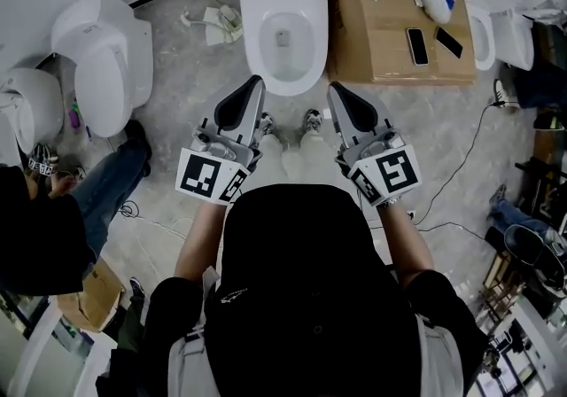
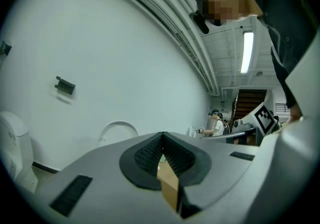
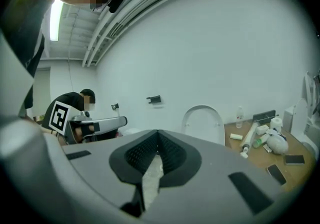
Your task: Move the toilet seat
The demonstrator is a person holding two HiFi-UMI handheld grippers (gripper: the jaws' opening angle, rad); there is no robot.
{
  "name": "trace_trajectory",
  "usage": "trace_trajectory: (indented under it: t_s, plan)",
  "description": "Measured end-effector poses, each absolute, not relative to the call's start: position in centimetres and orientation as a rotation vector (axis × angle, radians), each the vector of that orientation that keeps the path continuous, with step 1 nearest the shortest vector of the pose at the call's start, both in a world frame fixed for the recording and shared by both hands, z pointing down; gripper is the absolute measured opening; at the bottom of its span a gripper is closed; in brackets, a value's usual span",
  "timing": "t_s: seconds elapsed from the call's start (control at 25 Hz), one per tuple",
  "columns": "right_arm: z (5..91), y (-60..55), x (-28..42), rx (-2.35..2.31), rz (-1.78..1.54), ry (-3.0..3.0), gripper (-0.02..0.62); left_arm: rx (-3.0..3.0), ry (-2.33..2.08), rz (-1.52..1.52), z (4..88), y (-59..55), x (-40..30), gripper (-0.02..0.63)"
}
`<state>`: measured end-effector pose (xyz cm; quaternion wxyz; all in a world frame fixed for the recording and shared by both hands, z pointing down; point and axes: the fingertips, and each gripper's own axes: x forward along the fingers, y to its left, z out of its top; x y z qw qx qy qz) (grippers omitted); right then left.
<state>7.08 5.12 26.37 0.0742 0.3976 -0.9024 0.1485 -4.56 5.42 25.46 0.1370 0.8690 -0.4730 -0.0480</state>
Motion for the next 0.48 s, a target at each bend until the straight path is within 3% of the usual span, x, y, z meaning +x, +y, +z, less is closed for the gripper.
trace_trajectory:
  t_s: [0.48]
  plan:
    - [31.4,3.6,8.0,0.993,0.536,-2.694,0.014,2.473,-1.408,-0.039,29.7,4.4,-0.7,0.009]
